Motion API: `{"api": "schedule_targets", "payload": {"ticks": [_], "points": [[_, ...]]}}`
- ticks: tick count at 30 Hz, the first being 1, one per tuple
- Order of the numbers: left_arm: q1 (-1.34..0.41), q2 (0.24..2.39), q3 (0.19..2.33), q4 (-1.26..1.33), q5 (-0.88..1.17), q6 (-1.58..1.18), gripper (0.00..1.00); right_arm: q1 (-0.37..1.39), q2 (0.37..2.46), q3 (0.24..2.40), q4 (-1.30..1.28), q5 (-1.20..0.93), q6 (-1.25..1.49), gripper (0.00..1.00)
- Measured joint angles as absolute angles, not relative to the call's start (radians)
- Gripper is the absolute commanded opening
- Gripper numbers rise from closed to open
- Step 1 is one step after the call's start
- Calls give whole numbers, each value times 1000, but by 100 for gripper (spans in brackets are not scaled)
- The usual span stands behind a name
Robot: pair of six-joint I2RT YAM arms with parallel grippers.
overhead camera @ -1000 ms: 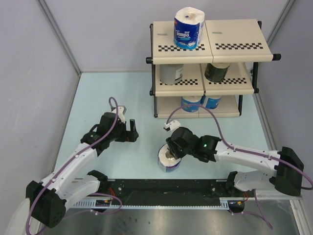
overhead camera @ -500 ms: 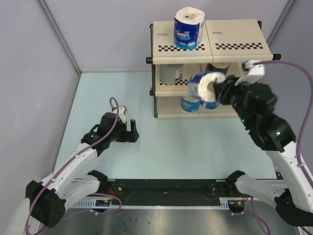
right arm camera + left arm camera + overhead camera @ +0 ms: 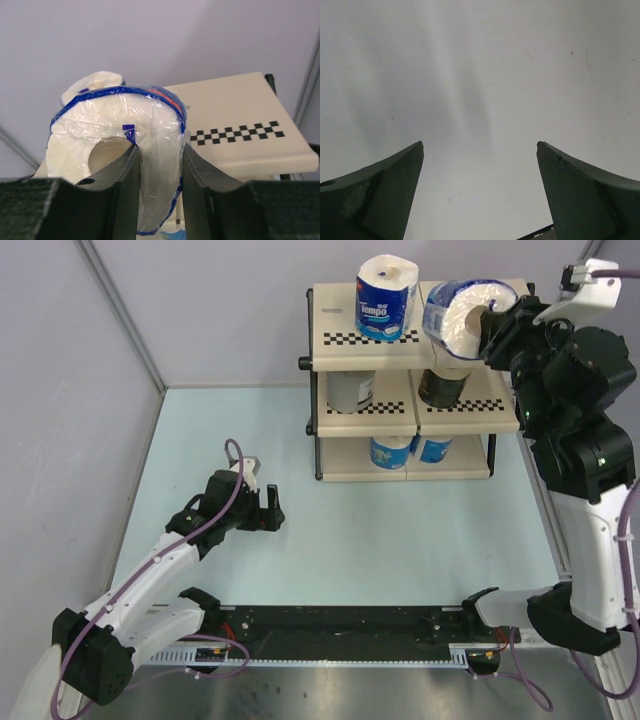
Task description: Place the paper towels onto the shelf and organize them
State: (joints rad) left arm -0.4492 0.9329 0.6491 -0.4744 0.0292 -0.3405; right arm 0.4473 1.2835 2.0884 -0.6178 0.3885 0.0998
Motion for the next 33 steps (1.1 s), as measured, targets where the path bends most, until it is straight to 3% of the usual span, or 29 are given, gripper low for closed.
{"api": "schedule_targets", "payload": {"ticks": [11, 30, 33], "points": [[-450, 875, 672, -482, 27, -344, 100, 167, 1523, 2279, -676, 250, 159, 14], [-450, 765, 720, -486, 23, -358, 100, 140, 1547, 2289, -742, 113, 175, 16], [-450, 765, 722, -486, 23, -360, 100, 139, 1547, 2289, -744, 105, 175, 24]]}}
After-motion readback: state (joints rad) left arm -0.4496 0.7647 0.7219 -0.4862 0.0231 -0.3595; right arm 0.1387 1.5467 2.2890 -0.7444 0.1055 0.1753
